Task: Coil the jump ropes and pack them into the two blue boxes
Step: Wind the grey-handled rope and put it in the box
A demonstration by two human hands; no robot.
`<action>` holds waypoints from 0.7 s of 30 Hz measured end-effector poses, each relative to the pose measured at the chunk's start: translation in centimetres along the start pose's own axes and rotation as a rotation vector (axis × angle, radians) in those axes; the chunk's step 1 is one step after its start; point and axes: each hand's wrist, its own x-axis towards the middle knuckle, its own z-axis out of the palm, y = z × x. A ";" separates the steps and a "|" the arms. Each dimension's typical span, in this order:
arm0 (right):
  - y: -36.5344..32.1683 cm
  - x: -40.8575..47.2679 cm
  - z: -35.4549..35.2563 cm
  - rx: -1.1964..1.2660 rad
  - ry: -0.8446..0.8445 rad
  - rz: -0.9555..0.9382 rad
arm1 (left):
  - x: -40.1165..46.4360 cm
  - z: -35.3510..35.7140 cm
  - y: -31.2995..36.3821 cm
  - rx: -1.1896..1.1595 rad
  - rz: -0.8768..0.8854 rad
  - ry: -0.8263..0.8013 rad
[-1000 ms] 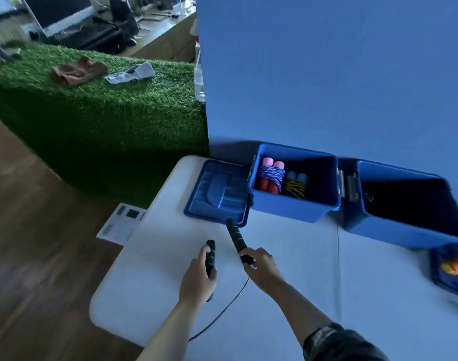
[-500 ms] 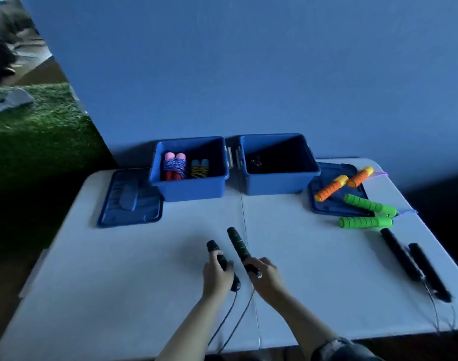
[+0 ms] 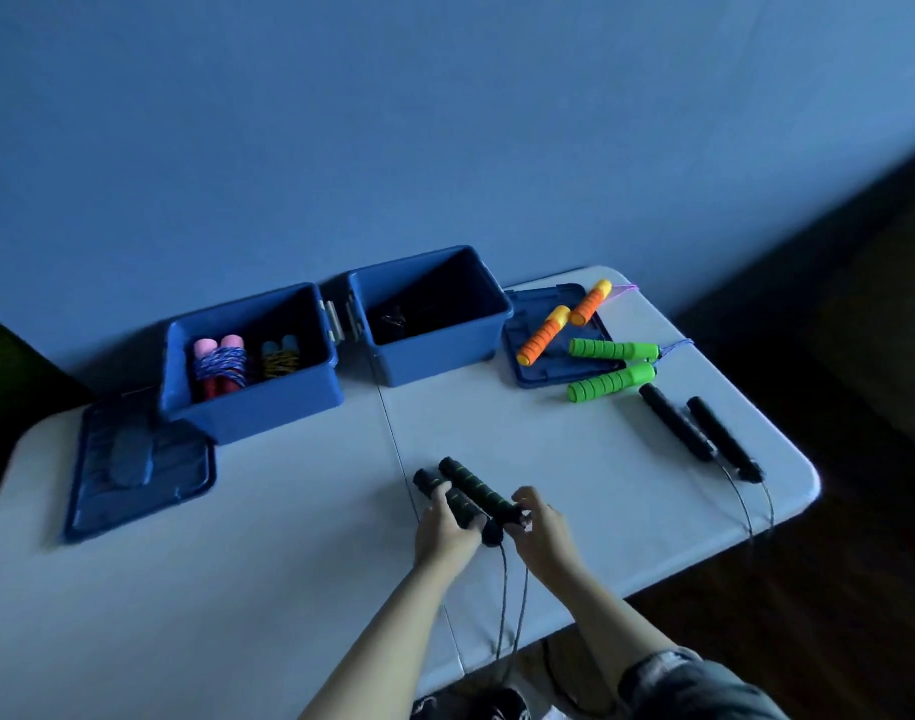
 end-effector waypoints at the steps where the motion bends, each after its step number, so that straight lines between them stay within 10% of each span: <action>1: -0.1 0.0 0.2 0.011 0.006 0.018 | 0.1 -0.1 -0.2 0.001 0.007 -0.023; 15: -0.3 -1.8 1.0 -0.010 -0.059 -0.023 | 2.5 -3.3 -0.8 0.775 0.501 0.001; 21: 0.6 -2.0 2.0 -0.073 -0.020 -0.006 | 4.5 -3.8 -0.3 1.046 0.696 -0.233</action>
